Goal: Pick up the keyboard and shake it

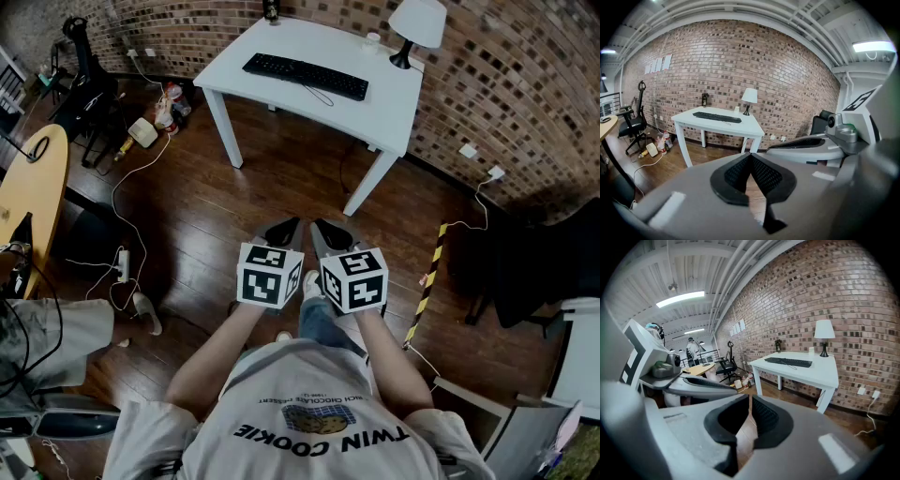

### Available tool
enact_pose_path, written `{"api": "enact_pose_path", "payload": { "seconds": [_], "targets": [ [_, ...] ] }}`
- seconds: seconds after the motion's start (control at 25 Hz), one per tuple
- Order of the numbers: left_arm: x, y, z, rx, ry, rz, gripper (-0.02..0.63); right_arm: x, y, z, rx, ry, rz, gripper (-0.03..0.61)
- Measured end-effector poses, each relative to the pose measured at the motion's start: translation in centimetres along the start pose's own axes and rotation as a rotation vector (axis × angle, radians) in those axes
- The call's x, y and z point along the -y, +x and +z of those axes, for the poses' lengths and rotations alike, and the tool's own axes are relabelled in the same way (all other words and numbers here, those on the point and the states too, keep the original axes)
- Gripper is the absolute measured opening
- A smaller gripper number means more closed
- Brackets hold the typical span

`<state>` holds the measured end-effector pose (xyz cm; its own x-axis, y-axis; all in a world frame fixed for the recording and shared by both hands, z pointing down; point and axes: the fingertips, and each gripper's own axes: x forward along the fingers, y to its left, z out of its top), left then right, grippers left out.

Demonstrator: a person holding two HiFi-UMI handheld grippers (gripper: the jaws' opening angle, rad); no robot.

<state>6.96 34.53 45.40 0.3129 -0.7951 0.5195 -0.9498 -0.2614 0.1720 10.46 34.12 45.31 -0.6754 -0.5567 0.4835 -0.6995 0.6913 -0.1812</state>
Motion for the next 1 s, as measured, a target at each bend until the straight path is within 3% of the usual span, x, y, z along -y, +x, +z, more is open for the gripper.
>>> {"api": "enact_pose_path", "payload": {
  "seconds": [0.28,0.52,1.0],
  "targets": [
    [-2.0,8.2,4.6,-0.011,0.009,0.046,0.006,6.8,5.2,3.5,-0.013,-0.003,0.047,0.020],
    [-3.1,13.8,8.8,0.030,-0.019,0.044,0.006,12.2,8.2,7.3,0.005,-0.020,0.060,0.020],
    [-5.5,20.8,13.9,0.034,0.032,0.069,0.006,18.5,13.3,10.7,0.004,-0.033,0.060,0.020]
  ]
}}
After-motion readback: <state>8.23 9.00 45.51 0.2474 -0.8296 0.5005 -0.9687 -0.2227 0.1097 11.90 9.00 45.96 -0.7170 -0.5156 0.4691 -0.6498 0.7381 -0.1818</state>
